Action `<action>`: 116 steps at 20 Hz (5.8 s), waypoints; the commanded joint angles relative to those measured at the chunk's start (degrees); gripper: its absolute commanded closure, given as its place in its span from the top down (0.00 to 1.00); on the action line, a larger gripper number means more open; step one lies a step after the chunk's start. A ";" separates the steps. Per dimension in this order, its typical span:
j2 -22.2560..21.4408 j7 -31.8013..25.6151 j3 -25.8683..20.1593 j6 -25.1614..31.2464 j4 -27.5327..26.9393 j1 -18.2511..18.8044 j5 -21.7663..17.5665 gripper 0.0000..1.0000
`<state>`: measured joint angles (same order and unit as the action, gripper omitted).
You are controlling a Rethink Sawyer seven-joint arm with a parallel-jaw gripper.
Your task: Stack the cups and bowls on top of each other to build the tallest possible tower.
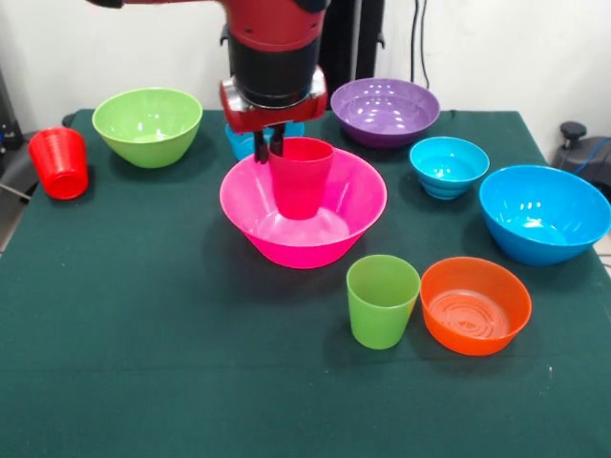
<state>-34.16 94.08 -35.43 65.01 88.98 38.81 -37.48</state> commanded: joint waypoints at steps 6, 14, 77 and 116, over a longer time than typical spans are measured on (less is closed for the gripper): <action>8.24 -15.51 -1.76 -6.57 0.78 2.15 -7.60 0.00; 4.99 -15.06 -5.09 -6.23 4.43 2.89 -5.21 0.00; -1.85 5.66 6.19 -40.57 33.51 -7.40 -10.66 1.00; 0.98 1.54 8.40 -38.51 29.61 -7.59 -12.43 1.00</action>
<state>-33.56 96.07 -26.00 26.54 122.57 31.76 -48.48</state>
